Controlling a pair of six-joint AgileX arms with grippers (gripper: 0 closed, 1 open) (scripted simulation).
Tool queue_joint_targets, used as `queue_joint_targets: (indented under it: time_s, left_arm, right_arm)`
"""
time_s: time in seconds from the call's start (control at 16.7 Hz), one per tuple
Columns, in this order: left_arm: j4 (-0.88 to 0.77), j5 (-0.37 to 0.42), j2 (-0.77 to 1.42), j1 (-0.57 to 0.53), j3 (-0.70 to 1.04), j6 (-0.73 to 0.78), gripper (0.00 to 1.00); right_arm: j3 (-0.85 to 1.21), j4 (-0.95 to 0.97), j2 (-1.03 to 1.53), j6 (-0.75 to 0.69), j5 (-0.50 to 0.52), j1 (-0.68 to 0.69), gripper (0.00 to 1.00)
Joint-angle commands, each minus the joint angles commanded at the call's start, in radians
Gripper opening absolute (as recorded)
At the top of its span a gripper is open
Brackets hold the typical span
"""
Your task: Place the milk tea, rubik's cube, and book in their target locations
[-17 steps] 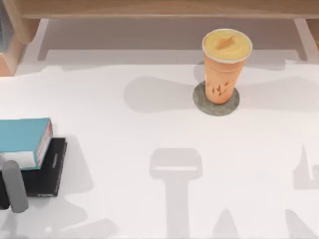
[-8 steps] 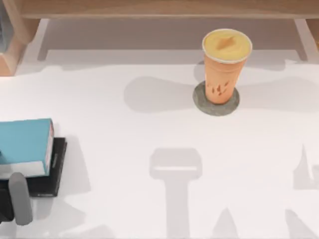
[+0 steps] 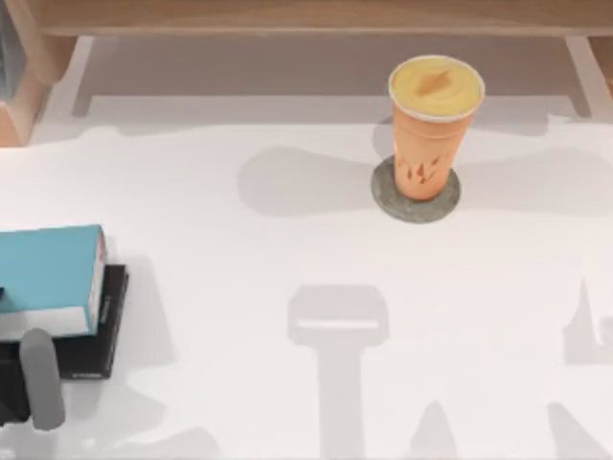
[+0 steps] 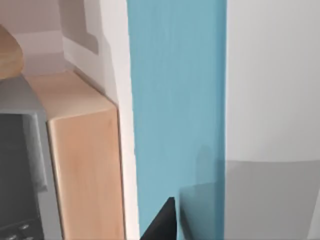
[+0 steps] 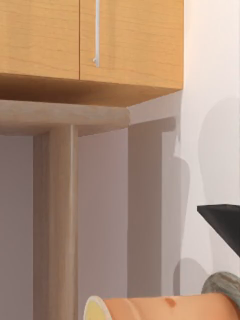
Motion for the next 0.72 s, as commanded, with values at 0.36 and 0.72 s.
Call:
queue_joint_targets:
  time_s: [0.36,0.72]
  left_arm:
    - [0.0,0.0,0.0,0.0,0.0,0.0,0.38]
    - [0.0,0.0,0.0,0.0,0.0,0.0,0.83]
  right_arm:
    - [0.0,0.0,0.0,0.0,0.0,0.0,1.0]
    - [0.0,0.0,0.0,0.0,0.0,0.0,1.0]
